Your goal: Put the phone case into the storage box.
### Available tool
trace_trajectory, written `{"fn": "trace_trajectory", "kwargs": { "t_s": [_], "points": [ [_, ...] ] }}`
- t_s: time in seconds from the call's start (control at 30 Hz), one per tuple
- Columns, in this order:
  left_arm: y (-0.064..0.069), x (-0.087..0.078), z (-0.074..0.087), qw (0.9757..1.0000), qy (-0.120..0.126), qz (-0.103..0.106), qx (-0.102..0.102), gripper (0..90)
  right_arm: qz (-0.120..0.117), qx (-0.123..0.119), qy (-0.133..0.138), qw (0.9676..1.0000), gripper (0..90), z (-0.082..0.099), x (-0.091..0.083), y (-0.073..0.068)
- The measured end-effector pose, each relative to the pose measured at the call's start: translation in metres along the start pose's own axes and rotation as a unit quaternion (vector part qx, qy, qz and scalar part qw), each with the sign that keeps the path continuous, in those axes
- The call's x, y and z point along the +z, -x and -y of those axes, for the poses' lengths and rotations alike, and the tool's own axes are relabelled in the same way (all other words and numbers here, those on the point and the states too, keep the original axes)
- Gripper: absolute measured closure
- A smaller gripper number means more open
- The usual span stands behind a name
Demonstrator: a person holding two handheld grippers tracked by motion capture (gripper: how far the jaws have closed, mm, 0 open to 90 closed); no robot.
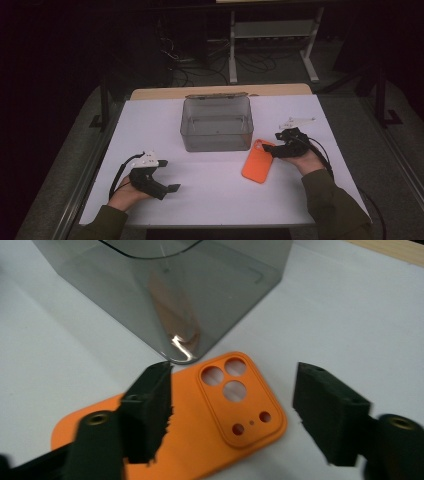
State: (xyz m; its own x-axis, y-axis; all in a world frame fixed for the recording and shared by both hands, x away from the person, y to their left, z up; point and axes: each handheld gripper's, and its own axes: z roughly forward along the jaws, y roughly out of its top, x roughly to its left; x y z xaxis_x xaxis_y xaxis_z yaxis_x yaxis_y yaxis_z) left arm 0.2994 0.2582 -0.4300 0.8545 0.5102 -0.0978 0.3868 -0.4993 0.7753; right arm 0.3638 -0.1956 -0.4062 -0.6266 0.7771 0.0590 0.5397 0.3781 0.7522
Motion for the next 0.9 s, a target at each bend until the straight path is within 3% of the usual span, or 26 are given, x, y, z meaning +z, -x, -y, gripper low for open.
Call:
{"fn": "trace_trajectory", "kwargs": {
  "t_s": [0.37, 0.9],
  "points": [
    [0.000, -0.001, 0.000, 1.0000, 0.001, 0.000, -0.001, 0.0, -0.054, -0.017, -0.025, 0.9981, 86.7, -0.011, 0.013, -0.014],
    [0.000, -0.002, 0.000, 1.0000, 0.002, -0.001, 0.001, 0.0, -0.092, -0.059, -0.061, 0.9922, 88.6, -0.019, 0.036, -0.044]
  ]
}}
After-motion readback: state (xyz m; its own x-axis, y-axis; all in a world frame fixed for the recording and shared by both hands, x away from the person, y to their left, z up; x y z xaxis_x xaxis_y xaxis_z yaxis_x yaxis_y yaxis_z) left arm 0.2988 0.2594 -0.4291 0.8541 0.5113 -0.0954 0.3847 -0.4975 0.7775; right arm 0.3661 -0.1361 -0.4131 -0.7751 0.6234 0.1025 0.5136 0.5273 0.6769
